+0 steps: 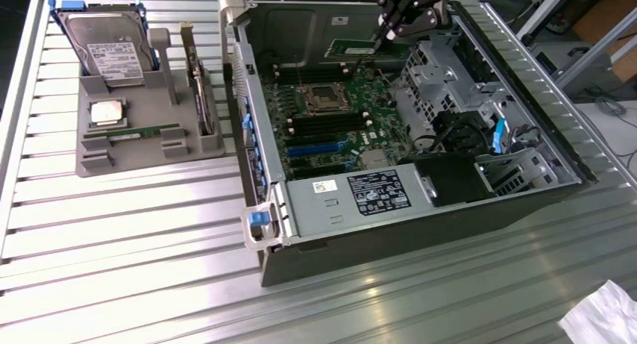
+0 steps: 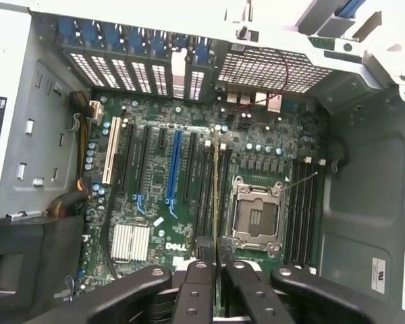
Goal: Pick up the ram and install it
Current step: 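Pick up the ram and move it above insertion slot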
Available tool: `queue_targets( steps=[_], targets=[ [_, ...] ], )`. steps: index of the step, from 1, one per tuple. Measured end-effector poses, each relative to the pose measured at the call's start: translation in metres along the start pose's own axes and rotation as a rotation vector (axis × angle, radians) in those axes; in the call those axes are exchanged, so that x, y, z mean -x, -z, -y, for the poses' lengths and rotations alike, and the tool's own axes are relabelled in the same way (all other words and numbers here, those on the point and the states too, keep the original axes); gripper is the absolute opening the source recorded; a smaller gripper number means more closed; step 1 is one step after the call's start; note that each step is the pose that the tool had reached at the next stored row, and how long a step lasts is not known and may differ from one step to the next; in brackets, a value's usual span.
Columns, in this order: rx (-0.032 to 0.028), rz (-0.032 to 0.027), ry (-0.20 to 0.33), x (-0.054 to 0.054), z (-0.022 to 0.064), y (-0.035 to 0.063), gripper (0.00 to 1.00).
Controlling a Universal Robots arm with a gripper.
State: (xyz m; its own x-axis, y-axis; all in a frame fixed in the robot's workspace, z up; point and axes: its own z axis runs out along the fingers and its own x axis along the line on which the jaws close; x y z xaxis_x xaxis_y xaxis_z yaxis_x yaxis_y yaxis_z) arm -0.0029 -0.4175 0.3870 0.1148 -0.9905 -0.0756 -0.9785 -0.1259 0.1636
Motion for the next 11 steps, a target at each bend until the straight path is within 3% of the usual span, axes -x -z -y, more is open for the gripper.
queue_targets(
  steps=[5,9,10,11],
  targets=[
    [0.0083,0.0021,-0.007,-0.002,0.0191,0.0023,0.13],
    [0.0105,0.0034,-0.012,-0.003,0.0232,0.0026,0.13],
    [0.005,0.0029,-0.012,-0.003,0.0233,0.0024,0.13],
    [-0.0136,0.0005,-0.011,-0.003,0.0233,0.0023,0.13]
  ],
)
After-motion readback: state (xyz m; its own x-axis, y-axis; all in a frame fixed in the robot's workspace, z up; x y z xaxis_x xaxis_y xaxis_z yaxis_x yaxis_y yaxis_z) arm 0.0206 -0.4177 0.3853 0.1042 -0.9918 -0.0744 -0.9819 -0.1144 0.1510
